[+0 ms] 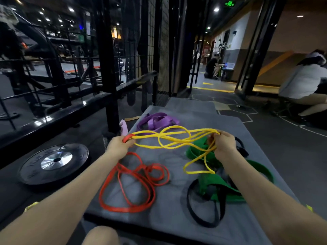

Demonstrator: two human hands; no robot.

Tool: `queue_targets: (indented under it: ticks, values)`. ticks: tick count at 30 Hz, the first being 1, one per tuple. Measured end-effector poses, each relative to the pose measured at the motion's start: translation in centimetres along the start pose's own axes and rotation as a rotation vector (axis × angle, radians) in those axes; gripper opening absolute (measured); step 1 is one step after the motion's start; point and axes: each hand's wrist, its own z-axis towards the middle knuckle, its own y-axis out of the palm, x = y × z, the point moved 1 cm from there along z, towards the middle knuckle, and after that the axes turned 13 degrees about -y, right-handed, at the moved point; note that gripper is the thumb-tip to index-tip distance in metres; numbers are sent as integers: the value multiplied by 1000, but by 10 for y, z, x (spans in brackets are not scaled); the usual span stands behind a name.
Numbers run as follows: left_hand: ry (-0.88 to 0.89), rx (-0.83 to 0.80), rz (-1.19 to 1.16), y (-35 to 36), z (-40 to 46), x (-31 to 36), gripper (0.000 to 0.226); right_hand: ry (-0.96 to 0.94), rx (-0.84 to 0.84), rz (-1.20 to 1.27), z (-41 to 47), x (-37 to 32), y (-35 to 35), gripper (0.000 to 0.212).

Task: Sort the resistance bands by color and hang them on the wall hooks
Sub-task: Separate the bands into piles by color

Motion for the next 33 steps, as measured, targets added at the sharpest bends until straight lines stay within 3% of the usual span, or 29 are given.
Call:
queue_targets:
  ticks: [4,10,13,17,19,22,26,29,32,33]
  values:
    - [-4,59,-115,-2,9,-10,12,-24,25,-34,8,11,0,37]
    - [-172,70,-419,-1,35,-30,12,-22,55,-197,19,32,-1,34]
    - [-184,-4,-466,9,34,-35,24,9,43,-170,19,42,2,36]
    - [-182,-18,-466,13,30,-34,22,36,83,-89,21,53,8,34]
    - [-191,0,-459,11,30,-33,21,-3,91,-200,26,57,7,28]
    - [-147,-63,-535,13,28,-24,19,-140,-165,-664,28,61,9,26]
    - [-85,-149,-571,20,19,-3,17,-120,-645,-971,14,59,22,12]
    - [-47,-196,-567,20,13,14,16,-185,-938,-1243,2,53,29,21]
    - [9,-249,-492,19,7,33,17,-227,-1133,-1304,-13,40,37,10]
    - [32,-263,-458,19,5,39,16,-246,-1144,-1242,-16,36,41,26]
